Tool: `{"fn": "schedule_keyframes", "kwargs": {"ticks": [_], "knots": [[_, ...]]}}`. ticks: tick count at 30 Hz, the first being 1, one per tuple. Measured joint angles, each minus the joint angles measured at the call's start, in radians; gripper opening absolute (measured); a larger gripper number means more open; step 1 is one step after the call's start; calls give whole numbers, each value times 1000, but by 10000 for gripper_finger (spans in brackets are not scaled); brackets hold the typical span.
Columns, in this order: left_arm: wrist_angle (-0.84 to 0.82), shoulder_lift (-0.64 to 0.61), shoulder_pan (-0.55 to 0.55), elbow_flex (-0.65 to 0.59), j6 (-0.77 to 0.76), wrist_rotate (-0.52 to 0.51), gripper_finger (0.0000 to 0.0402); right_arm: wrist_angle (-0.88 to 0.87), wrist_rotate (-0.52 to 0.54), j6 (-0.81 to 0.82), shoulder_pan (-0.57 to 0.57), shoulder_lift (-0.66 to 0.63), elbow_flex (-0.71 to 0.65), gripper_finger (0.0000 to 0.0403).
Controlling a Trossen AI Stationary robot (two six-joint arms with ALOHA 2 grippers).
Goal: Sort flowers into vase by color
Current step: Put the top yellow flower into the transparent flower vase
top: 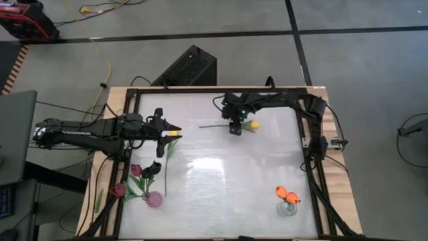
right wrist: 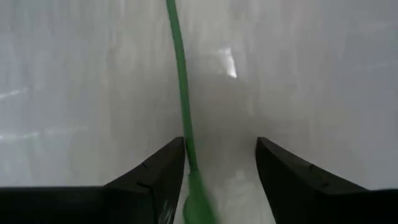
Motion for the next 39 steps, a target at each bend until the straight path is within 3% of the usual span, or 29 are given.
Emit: {"fn": "schedule_keyframes", "kwargs": {"ticks": [3,9,17,25,32,39], "knots": [[-6,0,0,0,3,-1,129,-77,-2,-17,14,10,17,180],[-23,0,0,0,19,-5,129,-210,21,-34,96,-33,9,26],[-41,0,0,0,9,-6,129,-257,208,-4,258,-222,-43,18],[-38,0,0,0,6,-7,129,-281,621,115,523,-529,-131,18],[-38,0,0,0,7,-1,129,-318,1061,330,883,-808,-173,17],[-37,0,0,0,-2,0,129,-360,1396,500,1250,-932,-174,17]]}}
